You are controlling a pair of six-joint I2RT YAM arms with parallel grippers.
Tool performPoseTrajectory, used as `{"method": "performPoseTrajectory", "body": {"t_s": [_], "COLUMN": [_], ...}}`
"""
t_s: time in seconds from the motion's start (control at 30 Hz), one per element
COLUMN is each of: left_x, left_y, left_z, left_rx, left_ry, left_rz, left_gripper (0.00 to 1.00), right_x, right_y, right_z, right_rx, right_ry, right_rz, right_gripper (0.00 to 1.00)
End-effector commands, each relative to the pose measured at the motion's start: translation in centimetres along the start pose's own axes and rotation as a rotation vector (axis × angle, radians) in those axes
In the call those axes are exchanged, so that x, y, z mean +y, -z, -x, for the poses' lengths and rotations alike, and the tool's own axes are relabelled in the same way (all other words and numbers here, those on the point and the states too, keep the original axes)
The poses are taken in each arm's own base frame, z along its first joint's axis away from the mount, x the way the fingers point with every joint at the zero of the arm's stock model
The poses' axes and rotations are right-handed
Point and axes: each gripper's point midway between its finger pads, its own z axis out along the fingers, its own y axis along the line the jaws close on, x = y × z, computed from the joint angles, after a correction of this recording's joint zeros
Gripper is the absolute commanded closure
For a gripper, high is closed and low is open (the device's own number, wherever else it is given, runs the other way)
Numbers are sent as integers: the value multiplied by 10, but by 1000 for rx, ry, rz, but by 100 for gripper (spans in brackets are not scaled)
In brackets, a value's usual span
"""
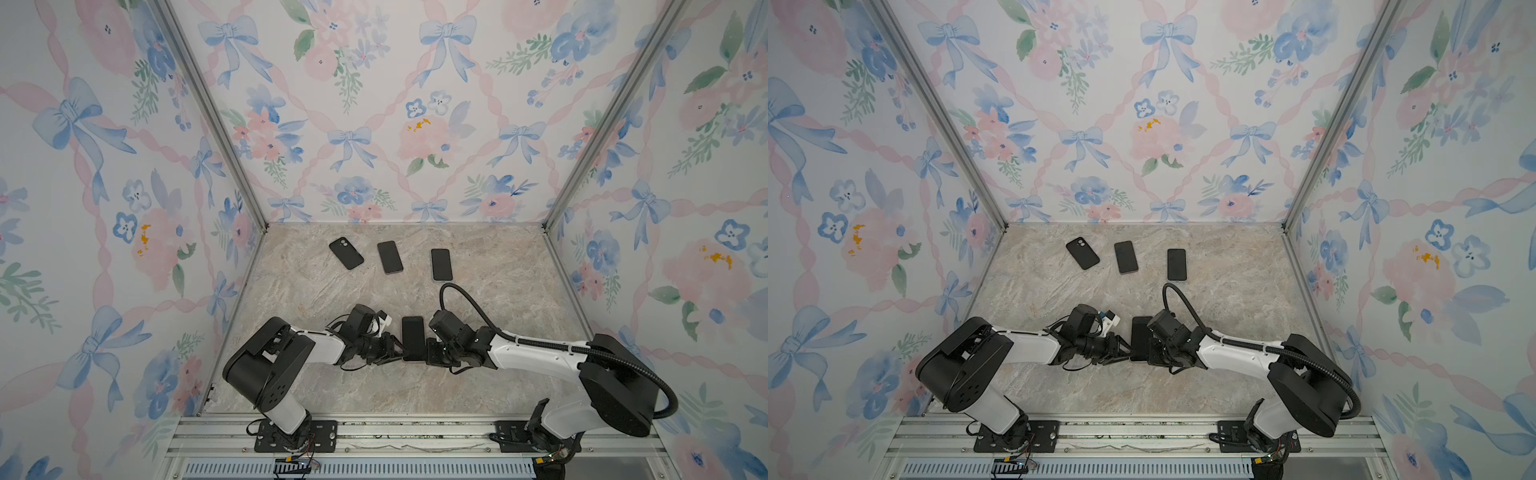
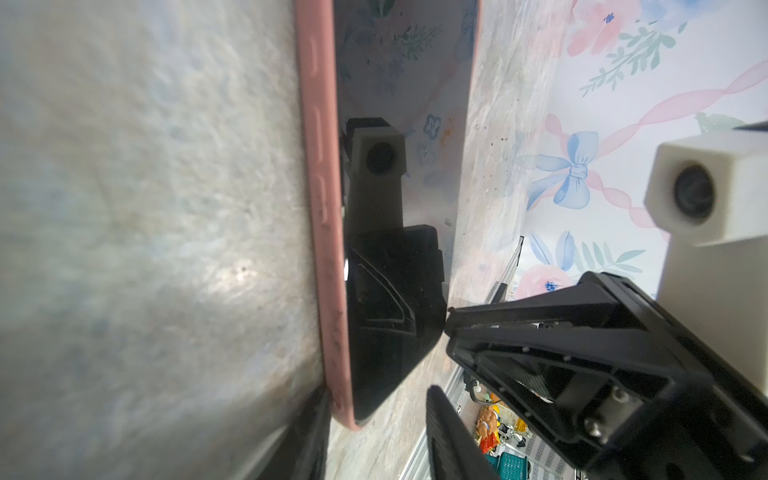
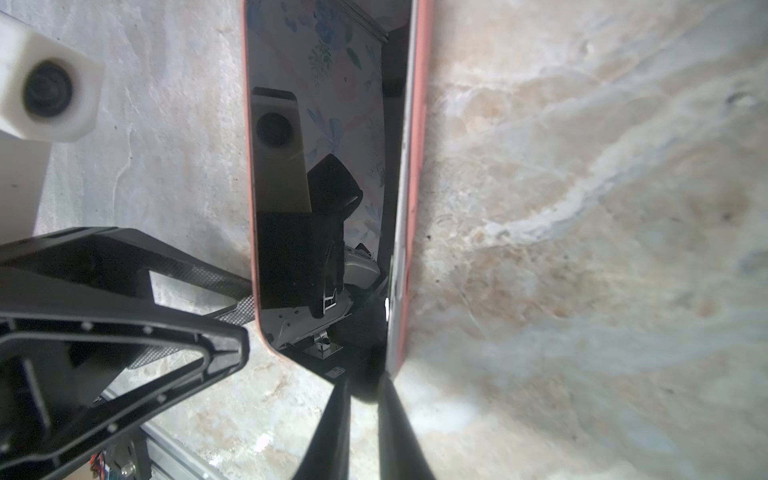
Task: Put the phone into the phone case
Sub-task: 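Press the phone's long edge into the pink case rim with both grippers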
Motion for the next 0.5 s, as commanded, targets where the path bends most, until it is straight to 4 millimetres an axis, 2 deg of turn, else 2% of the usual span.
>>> {"method": "performPoseTrajectory", "body": {"t_s": [0.0,0.1,0.27,0.47], "left_x": [22,23,23,22], "left_y": [-2,-2,-2,-2], "left_z": [-14,-14,-14,-13], "left_rx": [30,31,27,27], "left_ry": [45,46,42,39], "left_rz": [60,62,61,61], "left_gripper": [60,60,60,60], "right_x": [-8,-9,-16,-18], "right_y": [-4,-5,7,1], "right_z": [-4,-5,3,3], "right_rx": [18,25,-2,11], "right_ry": [19,28,46,37], "right_rz": [-27,-31,-71,-57], "right_gripper": [84,84,83,82]}}
